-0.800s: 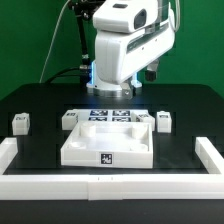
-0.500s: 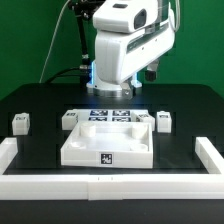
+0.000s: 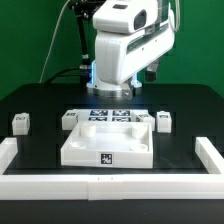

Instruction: Assemble one leg

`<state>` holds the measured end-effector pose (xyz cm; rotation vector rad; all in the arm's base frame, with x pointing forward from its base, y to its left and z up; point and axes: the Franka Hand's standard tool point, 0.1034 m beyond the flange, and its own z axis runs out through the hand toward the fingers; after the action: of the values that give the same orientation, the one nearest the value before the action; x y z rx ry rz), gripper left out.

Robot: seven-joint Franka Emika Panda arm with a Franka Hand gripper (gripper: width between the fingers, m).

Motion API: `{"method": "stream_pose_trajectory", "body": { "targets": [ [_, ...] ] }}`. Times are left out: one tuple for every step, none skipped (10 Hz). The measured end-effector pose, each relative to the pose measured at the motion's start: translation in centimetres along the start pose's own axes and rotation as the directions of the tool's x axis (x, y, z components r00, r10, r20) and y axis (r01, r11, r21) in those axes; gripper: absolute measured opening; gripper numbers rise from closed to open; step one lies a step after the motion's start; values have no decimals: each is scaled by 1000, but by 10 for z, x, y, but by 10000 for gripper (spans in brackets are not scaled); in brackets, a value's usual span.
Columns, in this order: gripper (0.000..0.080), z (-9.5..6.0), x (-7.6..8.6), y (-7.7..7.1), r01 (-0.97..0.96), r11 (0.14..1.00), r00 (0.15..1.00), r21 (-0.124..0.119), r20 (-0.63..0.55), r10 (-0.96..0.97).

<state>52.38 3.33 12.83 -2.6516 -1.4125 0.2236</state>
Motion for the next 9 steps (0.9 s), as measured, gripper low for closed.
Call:
{"method": "stream_pose_trajectory", "body": {
  "targets": [
    [650,2,-1,-1,0,1000,1000,1,1,0],
    [650,10,-2,-3,29,999,999,-26,-16,-29],
    [650,21,-7,-12,60,997,998,-43,-24,-61],
    [650,30,-13,-18,99,994,995,-54,-26,-100],
    [650,36,-17,-20,98,994,995,-46,-22,-99],
    [650,40,-20,-20,100,994,995,-44,-21,-101],
    [650,45,-26,-20,108,993,994,-47,-23,-110],
    [650,51,-32,-20,207,976,978,-74,-18,-209],
    [650,56,-37,-22,302,950,953,-82,3,-303]
  ]
}}
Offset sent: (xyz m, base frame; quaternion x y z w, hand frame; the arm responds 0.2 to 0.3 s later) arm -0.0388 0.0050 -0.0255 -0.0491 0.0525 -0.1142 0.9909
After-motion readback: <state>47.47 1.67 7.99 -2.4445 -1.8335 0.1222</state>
